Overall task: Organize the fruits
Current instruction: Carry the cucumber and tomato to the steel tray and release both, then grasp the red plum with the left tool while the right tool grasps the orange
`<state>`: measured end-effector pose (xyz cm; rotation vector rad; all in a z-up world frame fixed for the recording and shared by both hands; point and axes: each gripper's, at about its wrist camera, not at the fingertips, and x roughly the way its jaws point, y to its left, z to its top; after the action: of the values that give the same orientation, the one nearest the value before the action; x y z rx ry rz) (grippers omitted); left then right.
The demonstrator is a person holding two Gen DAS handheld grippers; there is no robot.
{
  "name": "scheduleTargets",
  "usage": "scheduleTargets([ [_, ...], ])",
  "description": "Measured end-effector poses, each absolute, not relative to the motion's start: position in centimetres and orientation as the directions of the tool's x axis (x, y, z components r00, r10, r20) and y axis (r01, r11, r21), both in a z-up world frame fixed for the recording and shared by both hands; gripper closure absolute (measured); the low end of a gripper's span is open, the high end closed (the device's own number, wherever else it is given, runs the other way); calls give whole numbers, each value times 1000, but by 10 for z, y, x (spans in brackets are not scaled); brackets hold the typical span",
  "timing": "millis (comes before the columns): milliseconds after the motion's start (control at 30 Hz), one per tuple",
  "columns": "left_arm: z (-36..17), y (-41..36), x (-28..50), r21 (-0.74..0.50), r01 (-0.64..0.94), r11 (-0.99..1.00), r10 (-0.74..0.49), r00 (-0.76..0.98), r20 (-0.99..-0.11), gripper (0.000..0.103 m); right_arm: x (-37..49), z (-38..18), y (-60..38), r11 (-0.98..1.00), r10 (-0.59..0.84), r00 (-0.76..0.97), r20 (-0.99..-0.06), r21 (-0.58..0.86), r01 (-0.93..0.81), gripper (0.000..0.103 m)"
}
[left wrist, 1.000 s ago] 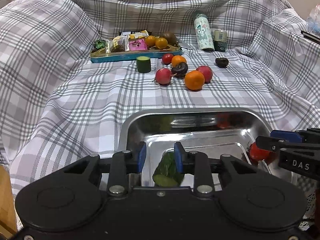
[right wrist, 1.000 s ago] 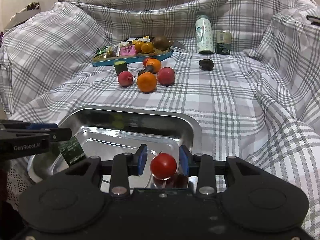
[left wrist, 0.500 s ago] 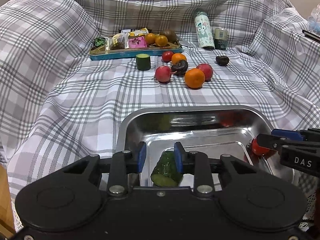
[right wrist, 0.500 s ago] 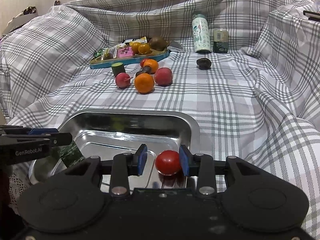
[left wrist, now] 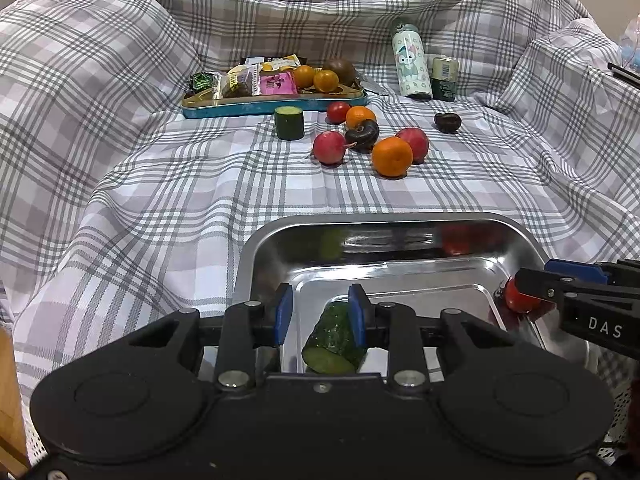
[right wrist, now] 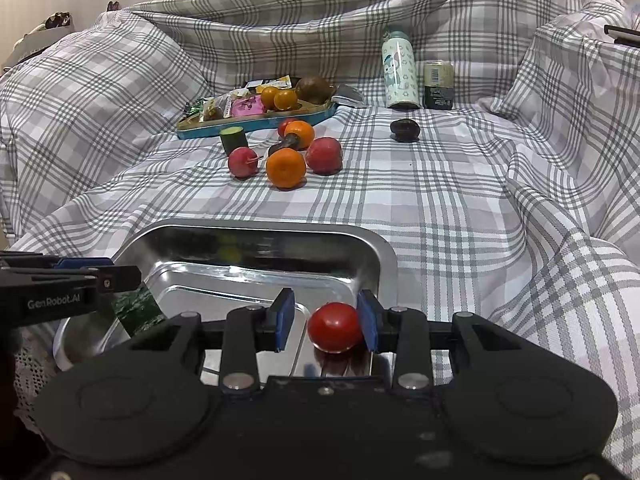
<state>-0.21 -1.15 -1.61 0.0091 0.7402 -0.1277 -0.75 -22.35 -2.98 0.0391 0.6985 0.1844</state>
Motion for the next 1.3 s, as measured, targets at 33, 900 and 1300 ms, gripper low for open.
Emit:
scheduleTargets([
  [33, -16, -12, -2, -37, 118, 992, -112, 731, -673, 64, -7, -30, -224, 983, 180, 751, -635, 98, -153, 65],
  [900, 13, -12, 29, -40, 114, 993, -113, 763, -636, 64, 52, -4, -233, 989, 148, 772, -618, 106, -104, 65],
  [1300, 26, -21, 99, -29, 150, 988, -139, 799, -585, 64, 111, 9, -222, 988, 153, 814, -560, 65, -141, 65],
])
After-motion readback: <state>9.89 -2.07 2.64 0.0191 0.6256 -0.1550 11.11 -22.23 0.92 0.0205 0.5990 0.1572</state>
